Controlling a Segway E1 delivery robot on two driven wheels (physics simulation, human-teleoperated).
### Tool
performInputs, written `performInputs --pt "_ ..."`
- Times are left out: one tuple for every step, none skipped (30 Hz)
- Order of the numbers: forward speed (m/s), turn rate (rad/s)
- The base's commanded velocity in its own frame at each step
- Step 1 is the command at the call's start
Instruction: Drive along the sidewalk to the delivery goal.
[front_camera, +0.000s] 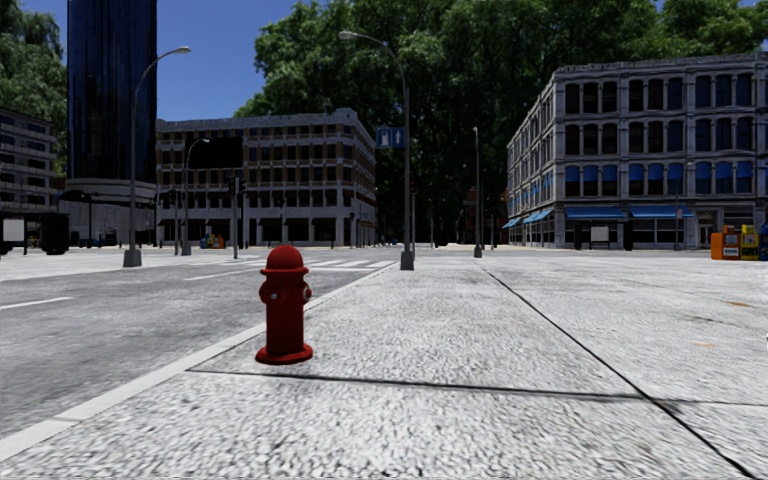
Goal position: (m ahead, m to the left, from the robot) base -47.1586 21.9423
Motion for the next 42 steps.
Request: performInputs --pt "2.00 -0.44" --pt "2.00 -0.44" --pt "2.00 -0.44" --pt "2.00 -0.44" --pt "2.00 -0.44" --pt "2.00 -0.44" --pt "2.00 -0.44" --pt "2.00 -0.44" --pt "2.00 -0.44" --pt "2.00 -0.42" --pt "2.00 -0.41" --pt "2.00 -0.39" --pt "2.00 -0.32" --pt "2.00 -0.15" --pt "2.00 0.00" --pt "2.00 0.00" --pt "2.00 0.00" --pt "2.00 0.00" --pt "2.00 0.00" --pt "2.00 0.00" --pt "2.00 0.00" --pt "2.00 0.00" --pt "2.00 0.00" --pt "2.00 0.00" --pt "2.00 0.00" --pt "2.00 0.00" --pt "2.00 0.00" --pt "2.00 0.00" --pt "2.00 0.00" --pt "2.00 0.00" --pt "2.00 0.00" --pt "2.00 0.00" --pt "2.00 0.00" --pt "2.00 0.00" --pt "2.00 0.00" --pt "2.00 0.00" --pt "2.00 0.00" --pt "2.00 0.00" --pt "2.00 0.00" --pt "2.00 0.00" --pt "2.00 0.00" --pt "2.00 0.00"
